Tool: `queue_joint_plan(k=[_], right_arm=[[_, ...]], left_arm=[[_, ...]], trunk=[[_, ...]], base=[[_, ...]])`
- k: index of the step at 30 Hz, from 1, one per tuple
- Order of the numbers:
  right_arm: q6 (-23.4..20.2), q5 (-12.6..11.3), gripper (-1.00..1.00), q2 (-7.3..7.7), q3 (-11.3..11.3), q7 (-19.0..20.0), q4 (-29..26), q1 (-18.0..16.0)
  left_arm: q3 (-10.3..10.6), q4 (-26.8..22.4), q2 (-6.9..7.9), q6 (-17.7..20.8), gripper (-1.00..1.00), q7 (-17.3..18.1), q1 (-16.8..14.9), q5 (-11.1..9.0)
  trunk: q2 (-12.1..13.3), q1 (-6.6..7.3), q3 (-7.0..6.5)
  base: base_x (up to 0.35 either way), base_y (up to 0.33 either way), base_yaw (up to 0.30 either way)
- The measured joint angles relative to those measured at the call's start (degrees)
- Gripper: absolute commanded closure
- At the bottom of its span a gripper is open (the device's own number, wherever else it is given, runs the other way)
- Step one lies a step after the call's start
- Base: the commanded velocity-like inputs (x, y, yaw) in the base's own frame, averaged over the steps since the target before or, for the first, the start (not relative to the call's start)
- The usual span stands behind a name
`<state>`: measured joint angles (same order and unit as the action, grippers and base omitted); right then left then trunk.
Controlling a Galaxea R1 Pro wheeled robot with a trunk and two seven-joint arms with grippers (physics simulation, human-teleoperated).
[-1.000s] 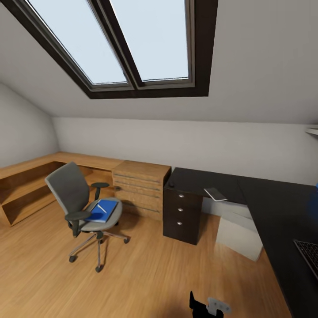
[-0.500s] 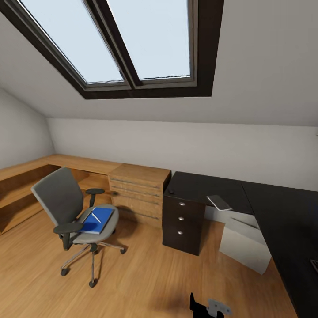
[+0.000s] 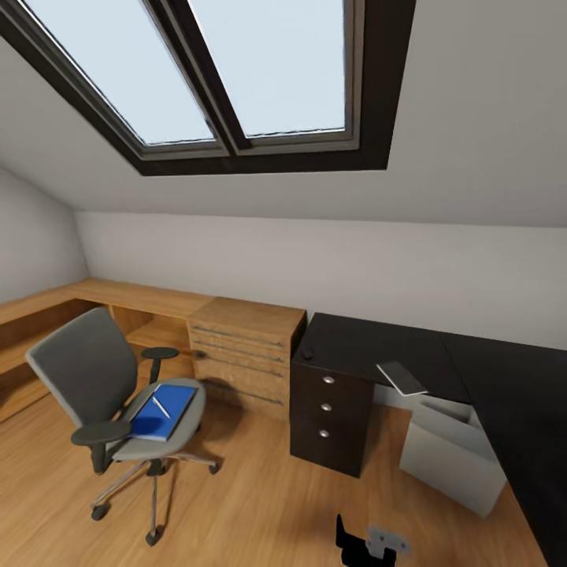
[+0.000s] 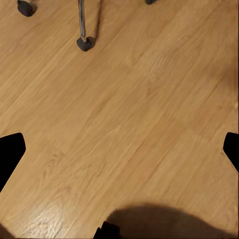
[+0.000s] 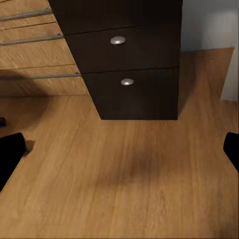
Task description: In the bedroom, organize the workspace by keeping the computer under the desk, ensuring the monitor is on the desk, placing the keyboard on the desk next to the monitor, placing the mouse on the desk next to the keyboard, moving the folder from the swivel chair onto the desk next to the mouse, stacking the notebook on top of the folder with the pen on top of the notebook, and positioning the swivel chair next to the desk.
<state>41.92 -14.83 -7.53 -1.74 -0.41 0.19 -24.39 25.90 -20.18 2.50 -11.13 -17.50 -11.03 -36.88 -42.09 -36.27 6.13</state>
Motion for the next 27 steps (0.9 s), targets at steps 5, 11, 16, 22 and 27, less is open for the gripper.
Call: queue_joint_plan(k=[5,11,16,22,27], right_arm=[[0.6,1.1,-1.0,0.05,-1.0,-2.1,-8.0,-0.1],[-11.6,2.6,-1.0,0.42,-1.2,-11.2,-25.2,-0.4],[-29.9,7.1,-1.0,0.92,-1.3,-13.5,-38.3,-1.4],[-50.6,11.4,-1.0,0.94,-1.2,-13.5,-42.3,-8.8],[-55.6,11.9,-1.0,0.71,-1.3,-13.6,-42.6,-10.7]], left_arm=[[0.0,-7.6,-1.18,0.6,-1.0,-0.2,0.0,0.5],[-0.1,-22.8,-1.47,8.4,-1.0,-0.5,0.0,6.2],[-0.9,-36.7,-1.43,20.6,-1.0,-1.5,0.0,7.7],[-2.0,-51.4,-1.61,30.9,-1.0,-8.0,0.0,7.9],[-2.1,-55.2,-1.92,34.0,-1.0,-11.1,-0.1,8.0]], trunk=[[0.0,0.0,-0.01],[0.0,0.0,-0.01],[0.0,0.0,-0.02],[0.0,0.0,-0.02],[0.0,0.0,0.0]], base=[[0.334,0.0,0.0],[0.334,0.0,0.0],[0.334,0.0,0.0],[0.335,0.0,0.0],[0.335,0.0,0.0]])
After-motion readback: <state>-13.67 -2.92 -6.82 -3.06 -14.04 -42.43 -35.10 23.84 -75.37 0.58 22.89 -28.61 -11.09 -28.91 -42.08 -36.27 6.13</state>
